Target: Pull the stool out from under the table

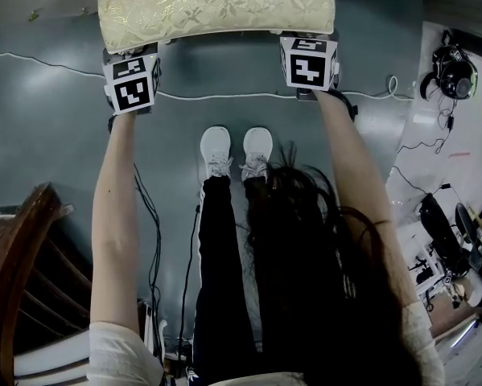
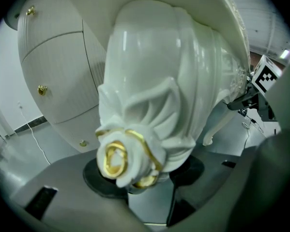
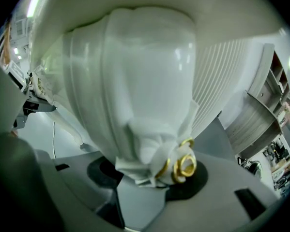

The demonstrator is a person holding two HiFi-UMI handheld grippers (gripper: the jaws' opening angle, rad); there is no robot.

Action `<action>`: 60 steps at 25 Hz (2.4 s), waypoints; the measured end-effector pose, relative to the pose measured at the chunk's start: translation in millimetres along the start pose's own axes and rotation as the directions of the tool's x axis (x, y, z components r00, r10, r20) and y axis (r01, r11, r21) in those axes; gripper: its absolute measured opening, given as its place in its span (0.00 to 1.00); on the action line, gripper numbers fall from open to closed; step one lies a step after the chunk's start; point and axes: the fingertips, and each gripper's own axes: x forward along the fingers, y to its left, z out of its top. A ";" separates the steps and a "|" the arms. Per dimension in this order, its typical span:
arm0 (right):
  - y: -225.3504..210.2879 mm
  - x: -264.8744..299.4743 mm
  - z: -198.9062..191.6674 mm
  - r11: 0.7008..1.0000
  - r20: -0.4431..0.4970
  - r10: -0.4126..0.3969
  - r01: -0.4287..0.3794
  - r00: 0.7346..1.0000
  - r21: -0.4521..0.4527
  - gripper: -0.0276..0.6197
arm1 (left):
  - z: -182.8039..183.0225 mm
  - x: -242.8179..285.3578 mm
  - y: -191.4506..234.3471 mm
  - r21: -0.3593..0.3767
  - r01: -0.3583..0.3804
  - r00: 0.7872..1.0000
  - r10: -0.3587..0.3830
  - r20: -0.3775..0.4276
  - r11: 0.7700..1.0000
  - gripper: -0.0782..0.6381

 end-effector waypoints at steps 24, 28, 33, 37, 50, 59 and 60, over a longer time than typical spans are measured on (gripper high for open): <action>20.2 -39.9 -54.4 1.000 -0.028 -0.006 0.006 1.000 -0.015 0.41 | -48.4 -40.2 -18.1 0.009 -0.001 1.000 0.001 -0.028 1.000 0.44; 19.3 -39.1 -57.8 1.000 -0.050 -0.001 -0.001 0.999 -0.030 0.41 | -50.9 -42.2 -19.5 0.007 0.003 0.999 -0.002 -0.047 1.000 0.44; 20.5 -39.7 -56.0 0.999 -0.066 0.013 -0.016 0.998 -0.051 0.41 | -51.7 -46.0 -19.3 0.010 0.005 0.998 -0.004 -0.068 1.000 0.44; 21.5 -45.4 -57.5 0.999 -0.078 0.011 -0.014 0.997 -0.041 0.41 | -49.8 -48.8 -18.8 0.021 0.014 0.997 -0.012 -0.077 1.000 0.44; 40.0 -83.5 -116.4 0.996 -0.111 0.028 -0.038 0.993 -0.087 0.41 | -105.5 -87.6 -42.3 -0.008 0.013 0.992 -0.014 -0.121 1.000 0.44; 51.8 -108.5 -174.1 0.994 -0.143 0.028 -0.042 0.989 -0.098 0.41 | -158.3 -116.0 -68.2 -0.039 0.007 0.992 -0.011 -0.128 0.999 0.44; 52.6 -108.7 -180.7 0.994 -0.141 0.026 -0.040 0.990 -0.099 0.41 | -164.5 -116.0 -71.5 -0.037 0.008 0.992 -0.013 -0.127 0.999 0.44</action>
